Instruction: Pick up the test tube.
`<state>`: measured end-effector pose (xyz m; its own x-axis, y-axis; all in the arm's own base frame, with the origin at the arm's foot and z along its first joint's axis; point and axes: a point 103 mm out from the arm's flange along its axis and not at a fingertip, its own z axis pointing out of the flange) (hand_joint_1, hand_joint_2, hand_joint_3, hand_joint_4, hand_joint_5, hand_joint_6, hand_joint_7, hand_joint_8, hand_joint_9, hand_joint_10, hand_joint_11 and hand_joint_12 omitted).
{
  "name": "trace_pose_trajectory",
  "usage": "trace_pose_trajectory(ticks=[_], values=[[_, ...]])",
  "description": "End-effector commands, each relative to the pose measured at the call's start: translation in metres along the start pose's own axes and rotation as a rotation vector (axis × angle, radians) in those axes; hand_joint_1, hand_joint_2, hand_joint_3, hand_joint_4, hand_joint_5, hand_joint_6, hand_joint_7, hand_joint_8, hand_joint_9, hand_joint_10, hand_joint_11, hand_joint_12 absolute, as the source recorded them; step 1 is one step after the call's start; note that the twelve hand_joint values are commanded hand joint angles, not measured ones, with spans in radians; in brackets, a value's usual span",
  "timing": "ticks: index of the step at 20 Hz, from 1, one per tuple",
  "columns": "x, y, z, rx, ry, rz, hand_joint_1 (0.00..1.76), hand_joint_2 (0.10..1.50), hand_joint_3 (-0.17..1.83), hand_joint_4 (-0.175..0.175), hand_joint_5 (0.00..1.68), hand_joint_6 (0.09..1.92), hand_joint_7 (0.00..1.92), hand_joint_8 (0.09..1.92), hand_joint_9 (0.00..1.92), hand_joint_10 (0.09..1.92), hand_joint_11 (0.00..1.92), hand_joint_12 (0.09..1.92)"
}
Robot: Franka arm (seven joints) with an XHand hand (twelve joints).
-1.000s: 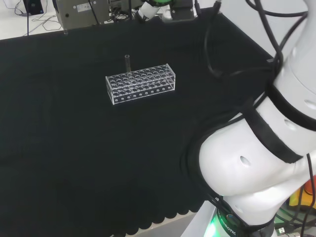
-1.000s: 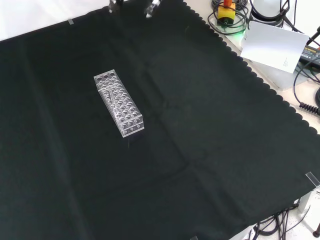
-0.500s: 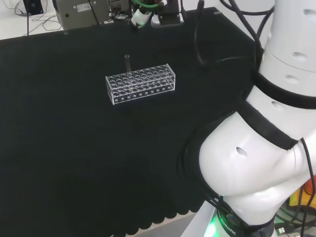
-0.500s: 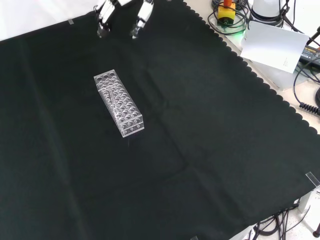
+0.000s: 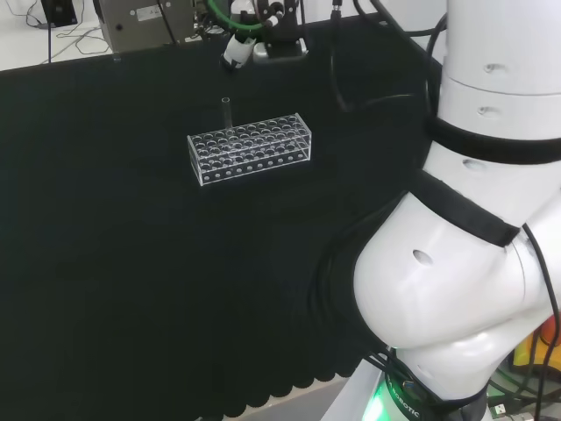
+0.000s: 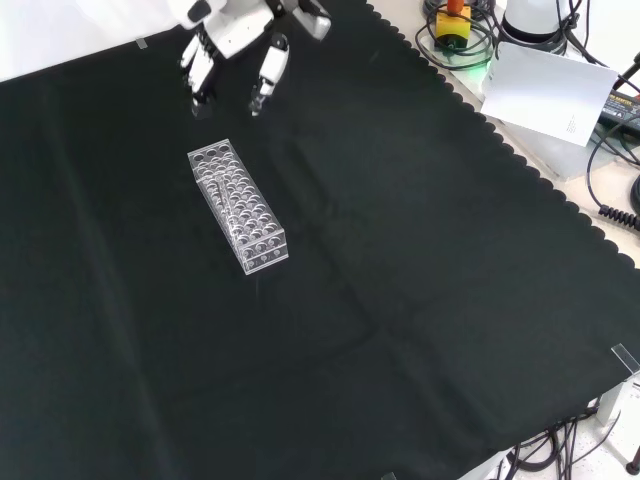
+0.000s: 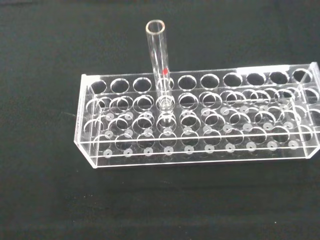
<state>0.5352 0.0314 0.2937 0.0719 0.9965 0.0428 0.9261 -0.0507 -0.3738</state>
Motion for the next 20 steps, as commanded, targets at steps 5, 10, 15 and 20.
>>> trace_pose_trajectory(ticks=[5,10,15,20], values=[[0.02,0.04,0.04,0.094,-0.073,0.007,0.87,1.1,-0.17,-0.164,0.38,0.65,0.61,0.91,0.64,0.82,0.37,1.45],[0.022,0.057,0.053,0.129,-0.109,0.024,0.88,1.1,-0.17,-0.161,0.36,0.66,0.58,0.91,0.64,0.82,0.37,1.45],[0.022,0.071,0.064,0.157,-0.122,0.055,0.89,1.1,-0.17,-0.157,0.34,0.67,0.56,0.93,0.63,0.82,0.36,1.45],[0.02,0.08,0.075,0.176,-0.138,0.072,0.89,1.1,-0.17,-0.157,0.34,0.67,0.56,0.93,0.63,0.82,0.36,1.45]])
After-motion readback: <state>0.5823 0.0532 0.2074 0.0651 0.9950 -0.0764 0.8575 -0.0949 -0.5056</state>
